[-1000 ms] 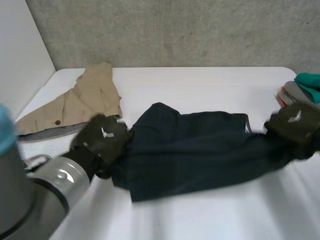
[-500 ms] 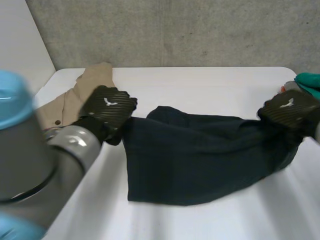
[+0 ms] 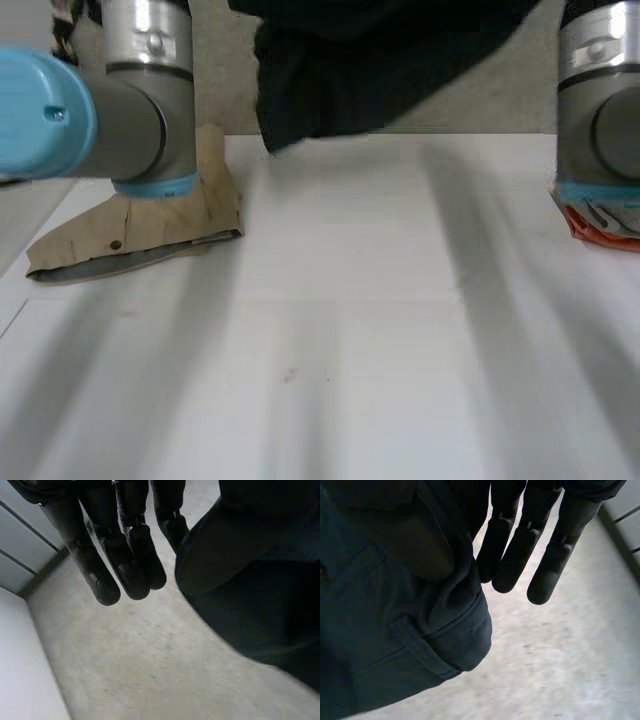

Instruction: Fold the laundry.

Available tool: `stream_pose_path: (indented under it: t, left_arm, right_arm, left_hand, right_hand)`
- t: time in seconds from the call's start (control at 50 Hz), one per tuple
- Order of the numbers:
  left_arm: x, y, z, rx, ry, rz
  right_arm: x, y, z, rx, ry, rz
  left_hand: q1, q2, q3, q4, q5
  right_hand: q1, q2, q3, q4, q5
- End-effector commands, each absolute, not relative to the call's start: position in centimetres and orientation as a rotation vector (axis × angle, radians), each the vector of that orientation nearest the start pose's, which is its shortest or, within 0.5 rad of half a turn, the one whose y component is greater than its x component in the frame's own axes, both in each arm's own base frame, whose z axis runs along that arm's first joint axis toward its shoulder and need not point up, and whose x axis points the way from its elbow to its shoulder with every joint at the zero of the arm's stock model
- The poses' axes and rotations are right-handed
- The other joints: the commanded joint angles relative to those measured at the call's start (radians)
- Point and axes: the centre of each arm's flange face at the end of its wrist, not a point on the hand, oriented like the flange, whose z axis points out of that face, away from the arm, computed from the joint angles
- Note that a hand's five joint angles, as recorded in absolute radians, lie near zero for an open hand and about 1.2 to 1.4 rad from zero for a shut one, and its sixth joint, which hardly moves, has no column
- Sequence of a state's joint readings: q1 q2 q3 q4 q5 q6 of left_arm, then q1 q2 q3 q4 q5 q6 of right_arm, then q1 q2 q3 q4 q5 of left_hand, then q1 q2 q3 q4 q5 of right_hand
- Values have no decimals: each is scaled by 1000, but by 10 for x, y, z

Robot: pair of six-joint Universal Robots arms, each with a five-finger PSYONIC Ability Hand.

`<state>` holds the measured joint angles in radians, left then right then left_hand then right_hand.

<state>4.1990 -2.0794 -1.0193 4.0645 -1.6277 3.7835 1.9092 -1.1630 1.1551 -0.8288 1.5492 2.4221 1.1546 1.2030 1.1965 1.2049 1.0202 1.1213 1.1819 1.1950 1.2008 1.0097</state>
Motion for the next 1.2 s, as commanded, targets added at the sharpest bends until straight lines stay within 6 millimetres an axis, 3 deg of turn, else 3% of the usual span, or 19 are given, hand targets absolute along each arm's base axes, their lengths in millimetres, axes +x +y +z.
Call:
stream_pose_path:
  t: [0.02,0.04,0.06,0.1,0.22,0.32,0.36,0.4,0.46,0.56,0.66,0.72,0.76,0.84,0.94,1.0,1.04,1.16,1.2]
  left_arm:
    - [-325,-335,316,627,1244,-2748]
    - [-321,-336,296,660,1319,-2702]
    - [-320,-334,286,680,1355,-2678]
    - [-319,-331,268,718,1430,-2635]
    - [-315,-314,175,916,1751,-2373]
    - [-306,-282,132,1080,1977,-2122]
    - [-304,-270,129,1125,2026,-2058]
    - [-298,-252,146,1159,2078,-1996]
    - [-288,-233,160,1196,2137,-1914]
    - [-266,-175,186,1353,2249,-1681]
    - [-242,-116,197,1595,2311,-1340]
    - [-228,-89,198,1746,2296,-1121]
    - [-229,-84,199,1785,2268,-1113]
    - [-242,-93,205,1779,2188,-1268]
    - [-272,-131,213,1662,2079,-1550]
    - [-290,-156,219,1572,2009,-1706]
    - [-304,-185,224,1435,1937,-1839]
    - [-331,-265,227,1072,1741,-2076]
    - [-337,-281,222,1035,1696,-2106]
  right_arm:
    - [282,-358,313,-968,1537,-2907]
    - [283,-359,301,-1004,1587,-2861]
    - [284,-361,276,-1063,1685,-2770]
    - [285,-361,251,-1127,1767,-2673]
    - [283,-354,158,-1310,2060,-2322]
    - [275,-344,134,-1373,2176,-2170]
    - [270,-335,132,-1395,2228,-2095]
    - [266,-328,136,-1408,2253,-2057]
    - [257,-307,155,-1454,2291,-1982]
    - [240,-261,182,-1587,2361,-1799]
    - [214,-193,191,-1916,2426,-1370]
    - [201,-169,193,-2026,2429,-1188]
    - [194,-161,194,-2067,2432,-1122]
    - [191,-161,194,-2058,2446,-1153]
    - [194,-173,200,-2028,2434,-1279]
    - [203,-200,210,-1943,2397,-1553]
    - [212,-224,213,-1838,2376,-1735]
    - [230,-280,198,-1687,2330,-1958]
    - [236,-299,193,-1650,2297,-2041]
  left_hand:
    - [242,193,200,191,202]
    - [242,193,200,191,202]
    - [242,193,200,191,202]
    - [242,193,200,191,202]
    - [242,193,200,191,202]
    - [242,193,200,191,202]
    - [242,193,200,191,202]
    - [242,193,200,191,202]
    - [242,193,200,191,202]
    - [242,193,200,191,202]
    - [242,193,200,191,202]
    - [242,193,200,191,202]
    - [242,193,200,191,202]
    - [242,193,200,191,202]
    - [242,193,200,191,202]
    - [242,193,200,191,202]
    - [242,193,200,191,202]
    - [242,193,200,191,202]
    - [242,193,200,191,202]
  right_hand:
    - [275,214,201,195,212]
    - [275,214,201,195,212]
    - [275,214,201,195,212]
    - [275,214,201,195,212]
    - [275,214,201,195,212]
    - [275,214,201,195,212]
    - [275,214,201,195,212]
    - [275,214,201,195,212]
    - [275,214,201,195,212]
    - [275,214,201,195,212]
    - [275,214,201,195,212]
    - [275,214,201,195,212]
    - [275,214,201,195,212]
    - [275,214,201,195,212]
    - [275,214,201,195,212]
    - [275,214,201,195,212]
    - [275,214,201,195,212]
    - [275,214,201,195,212]
    - [275,214,201,195,212]
